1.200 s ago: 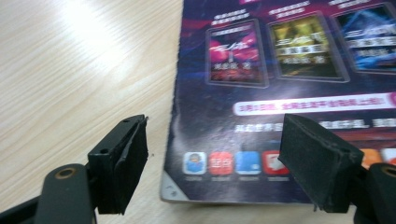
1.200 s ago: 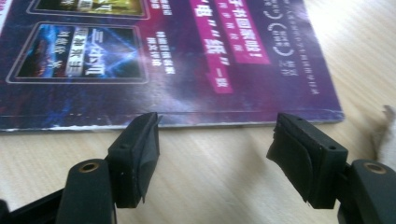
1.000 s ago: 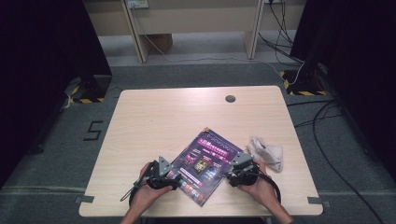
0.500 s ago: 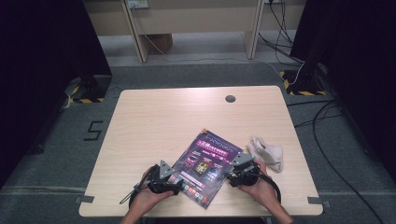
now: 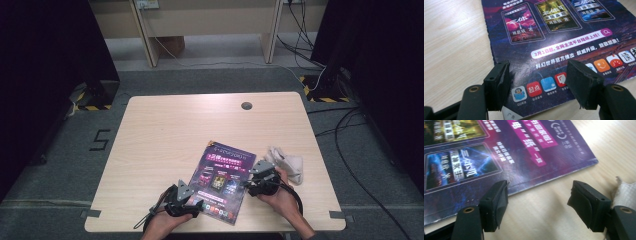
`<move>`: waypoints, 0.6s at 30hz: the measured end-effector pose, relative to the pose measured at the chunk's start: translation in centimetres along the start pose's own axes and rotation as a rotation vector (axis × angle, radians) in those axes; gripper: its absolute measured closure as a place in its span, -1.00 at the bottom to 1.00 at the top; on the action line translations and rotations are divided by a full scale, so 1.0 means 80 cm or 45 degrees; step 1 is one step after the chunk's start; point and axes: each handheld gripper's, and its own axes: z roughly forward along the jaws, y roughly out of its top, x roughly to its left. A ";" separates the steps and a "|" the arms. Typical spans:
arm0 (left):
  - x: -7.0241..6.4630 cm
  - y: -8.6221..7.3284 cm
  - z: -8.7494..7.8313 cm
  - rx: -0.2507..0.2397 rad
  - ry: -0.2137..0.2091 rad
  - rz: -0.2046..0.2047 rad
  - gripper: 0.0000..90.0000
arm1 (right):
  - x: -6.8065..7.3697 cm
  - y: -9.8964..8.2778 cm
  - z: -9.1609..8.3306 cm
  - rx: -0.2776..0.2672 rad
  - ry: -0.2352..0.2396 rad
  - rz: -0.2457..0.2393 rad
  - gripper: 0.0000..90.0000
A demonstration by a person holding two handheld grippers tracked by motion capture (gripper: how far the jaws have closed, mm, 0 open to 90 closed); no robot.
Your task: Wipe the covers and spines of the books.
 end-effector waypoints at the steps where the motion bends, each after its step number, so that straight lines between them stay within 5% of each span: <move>1: -0.003 0.000 0.001 -0.004 -0.003 -0.004 -0.22 | -0.002 0.000 0.001 0.002 -0.012 -0.003 -0.32; 10: -0.032 0.011 0.010 -0.003 -0.058 0.049 -0.27 | -0.016 0.002 0.006 0.001 -0.098 -0.002 -0.28; 18: -0.023 0.009 0.007 -0.003 -0.045 0.079 -0.48 | -0.011 0.001 -0.002 -0.043 -0.011 0.068 -0.29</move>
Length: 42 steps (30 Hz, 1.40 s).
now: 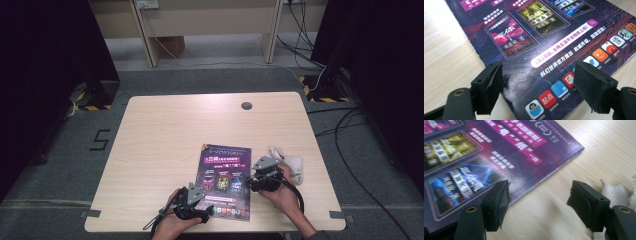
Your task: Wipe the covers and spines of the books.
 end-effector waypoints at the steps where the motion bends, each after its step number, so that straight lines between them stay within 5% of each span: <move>1: 0.002 0.000 -0.001 -0.003 0.002 -0.004 -0.49 | 0.001 -0.001 0.000 -0.002 0.015 0.008 -0.29; 7: 0.017 -0.004 -0.005 -0.008 0.009 -0.052 -0.51 | 0.009 -0.002 0.001 -0.051 0.138 0.057 -0.30; 15: 0.023 -0.008 -0.001 0.004 -0.015 -0.083 -0.50 | 0.017 -0.003 0.006 -0.049 0.219 0.096 -0.30; 21: 0.019 -0.009 0.000 -0.004 -0.076 -0.131 -0.36 | 0.017 -0.003 0.010 -0.038 0.236 0.111 -0.31; 33: 0.004 -0.005 0.005 -0.009 -0.060 -0.180 -0.37 | 0.008 0.001 0.014 -0.019 0.222 0.101 -0.30; 42: -0.006 0.000 0.009 0.002 -0.073 -0.161 -0.44 | 0.002 0.001 0.016 -0.031 0.180 0.104 -0.22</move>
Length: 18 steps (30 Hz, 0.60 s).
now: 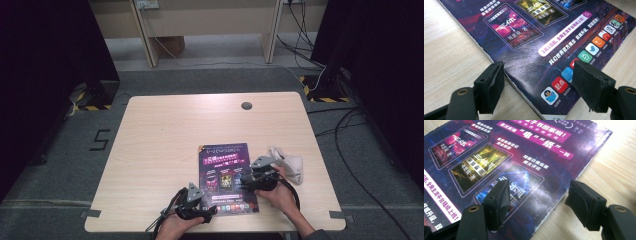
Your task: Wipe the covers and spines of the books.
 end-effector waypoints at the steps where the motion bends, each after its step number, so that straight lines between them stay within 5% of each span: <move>1: 0.000 0.000 0.000 -0.002 -0.001 0.001 -0.44 | 0.000 0.000 0.000 0.000 0.001 0.003 -0.22; 18: 0.009 -0.002 -0.003 0.007 -0.029 0.047 -0.44 | 0.010 -0.006 -0.004 -0.026 0.000 0.004 -0.09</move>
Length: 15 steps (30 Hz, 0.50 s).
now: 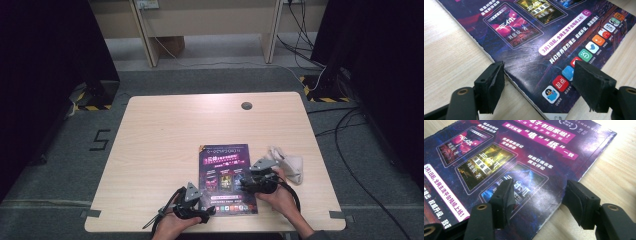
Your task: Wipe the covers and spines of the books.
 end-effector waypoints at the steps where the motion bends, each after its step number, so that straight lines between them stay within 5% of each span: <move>1: 0.001 0.000 0.000 0.003 0.001 -0.001 -0.44 | 0.001 0.000 -0.001 0.001 -0.004 -0.009 -0.09; 6: 0.001 0.000 0.000 0.002 0.003 0.001 -0.45 | 0.003 0.000 -0.001 0.003 -0.009 -0.011 -0.10; 10: 0.001 -0.002 -0.002 -0.012 0.021 0.038 -0.55 | 0.000 0.003 -0.004 0.041 0.012 -0.010 -0.30; 15: 0.005 -0.003 -0.008 -0.041 0.023 0.052 -0.62 | -0.010 0.009 -0.021 -0.033 -0.016 0.001 -0.32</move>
